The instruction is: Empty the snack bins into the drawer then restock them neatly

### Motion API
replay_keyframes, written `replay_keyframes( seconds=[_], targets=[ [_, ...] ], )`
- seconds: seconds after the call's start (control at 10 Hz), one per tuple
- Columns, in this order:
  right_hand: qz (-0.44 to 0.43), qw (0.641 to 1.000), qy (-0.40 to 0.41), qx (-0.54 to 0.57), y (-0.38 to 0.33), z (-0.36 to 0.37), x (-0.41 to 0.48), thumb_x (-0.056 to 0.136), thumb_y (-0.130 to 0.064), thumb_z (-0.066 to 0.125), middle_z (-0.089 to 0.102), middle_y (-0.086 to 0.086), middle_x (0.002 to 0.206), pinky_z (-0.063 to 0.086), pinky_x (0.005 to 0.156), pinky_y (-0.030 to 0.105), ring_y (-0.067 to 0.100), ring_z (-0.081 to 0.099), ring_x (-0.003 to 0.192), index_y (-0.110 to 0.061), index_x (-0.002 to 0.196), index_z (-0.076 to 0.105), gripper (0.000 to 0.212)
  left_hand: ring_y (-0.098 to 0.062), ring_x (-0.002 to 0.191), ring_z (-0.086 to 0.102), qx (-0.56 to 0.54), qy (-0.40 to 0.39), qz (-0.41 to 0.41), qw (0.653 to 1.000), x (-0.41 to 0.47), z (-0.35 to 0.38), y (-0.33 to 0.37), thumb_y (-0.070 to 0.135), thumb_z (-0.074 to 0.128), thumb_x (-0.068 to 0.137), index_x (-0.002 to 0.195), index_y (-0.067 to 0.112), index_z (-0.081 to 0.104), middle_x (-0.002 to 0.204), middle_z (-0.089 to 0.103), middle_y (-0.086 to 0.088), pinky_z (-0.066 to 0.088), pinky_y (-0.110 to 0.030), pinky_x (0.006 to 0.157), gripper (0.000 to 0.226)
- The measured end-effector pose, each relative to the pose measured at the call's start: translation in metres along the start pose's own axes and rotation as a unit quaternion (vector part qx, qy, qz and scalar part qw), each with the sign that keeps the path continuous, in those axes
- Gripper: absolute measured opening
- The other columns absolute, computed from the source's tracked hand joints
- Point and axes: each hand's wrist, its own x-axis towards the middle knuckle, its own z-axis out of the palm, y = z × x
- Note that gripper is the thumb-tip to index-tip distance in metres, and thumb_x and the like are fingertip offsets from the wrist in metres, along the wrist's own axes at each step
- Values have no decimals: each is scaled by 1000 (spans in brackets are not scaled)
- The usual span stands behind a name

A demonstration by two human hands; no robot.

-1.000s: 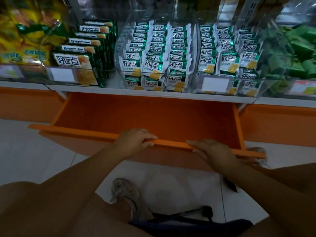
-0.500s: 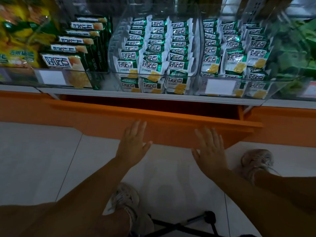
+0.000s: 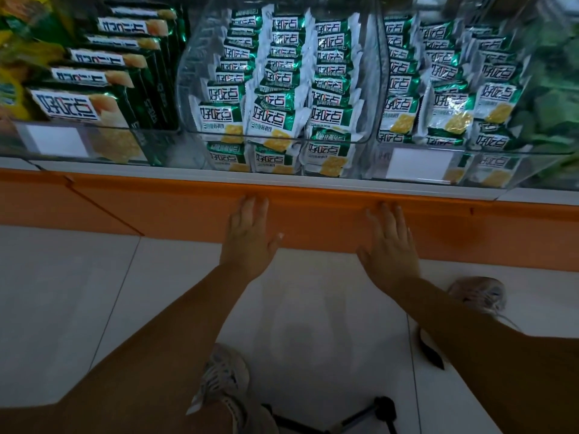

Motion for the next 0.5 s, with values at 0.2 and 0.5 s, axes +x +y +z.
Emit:
replay_keyframes(
  seconds=[0.2, 0.5],
  targets=[
    [-3, 1000, -14, 21, 2, -1, 3, 89, -36, 60, 4, 8, 161, 24, 115, 46, 31, -10, 149, -23, 153, 14, 80, -30, 150, -6, 15, -5, -7, 1000, 2, -3, 3, 53, 43, 97, 156, 14, 5, 163, 2, -13, 12, -46, 122, 80],
    [23, 993, -101, 58, -4, -51, 4, 89, -34, 61, 16, 4, 157, 23, 118, 48, 28, 10, 148, -24, 152, 15, 79, -30, 150, 9, 2, -161, -35, 986, 7, -51, 12, 49, 55, 94, 157, 19, 8, 164, 5, -8, 24, -46, 118, 84]
  ],
)
